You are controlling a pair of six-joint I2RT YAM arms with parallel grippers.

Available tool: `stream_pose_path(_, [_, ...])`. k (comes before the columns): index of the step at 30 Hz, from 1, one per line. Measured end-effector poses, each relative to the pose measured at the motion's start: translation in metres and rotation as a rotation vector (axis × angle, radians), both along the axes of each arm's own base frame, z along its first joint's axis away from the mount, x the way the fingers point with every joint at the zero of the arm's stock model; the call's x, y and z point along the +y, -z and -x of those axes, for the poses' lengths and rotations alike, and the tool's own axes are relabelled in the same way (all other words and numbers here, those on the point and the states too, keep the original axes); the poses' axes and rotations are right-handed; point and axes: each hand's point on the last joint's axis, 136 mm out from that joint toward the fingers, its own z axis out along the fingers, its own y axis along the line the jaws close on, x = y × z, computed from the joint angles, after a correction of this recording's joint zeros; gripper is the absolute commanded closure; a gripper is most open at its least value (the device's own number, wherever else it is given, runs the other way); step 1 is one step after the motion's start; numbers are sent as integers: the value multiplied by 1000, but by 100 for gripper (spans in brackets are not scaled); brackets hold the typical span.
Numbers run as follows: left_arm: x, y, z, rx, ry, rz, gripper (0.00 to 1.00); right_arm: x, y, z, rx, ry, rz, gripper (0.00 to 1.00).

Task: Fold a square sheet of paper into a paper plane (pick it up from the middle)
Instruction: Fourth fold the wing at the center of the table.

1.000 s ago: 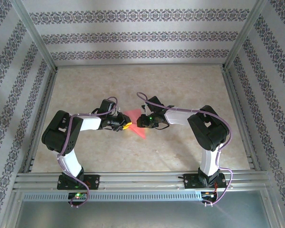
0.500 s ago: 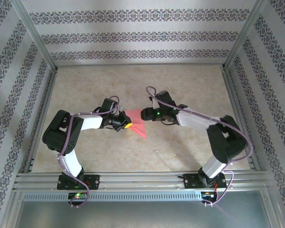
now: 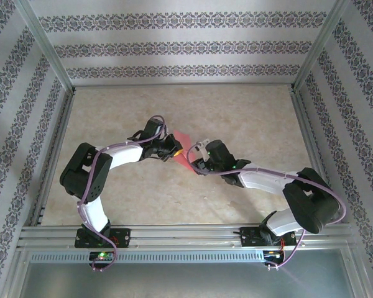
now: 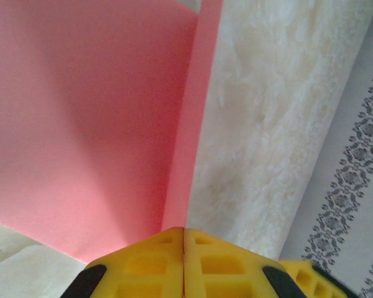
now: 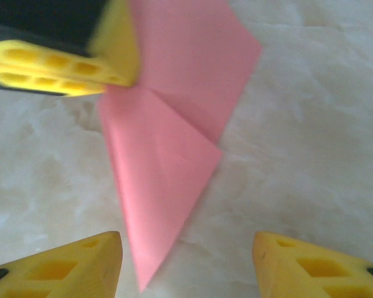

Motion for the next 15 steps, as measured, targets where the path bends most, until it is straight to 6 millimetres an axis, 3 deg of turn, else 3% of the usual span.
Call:
stream_pose_path(6, [8,14,7,56,-33,-55,93,28,20,6,-46,-75,65,53])
stream_pose_path(15, [11,19,12,96,-48,-69,93,37,42,-2,-46,-45,115,58])
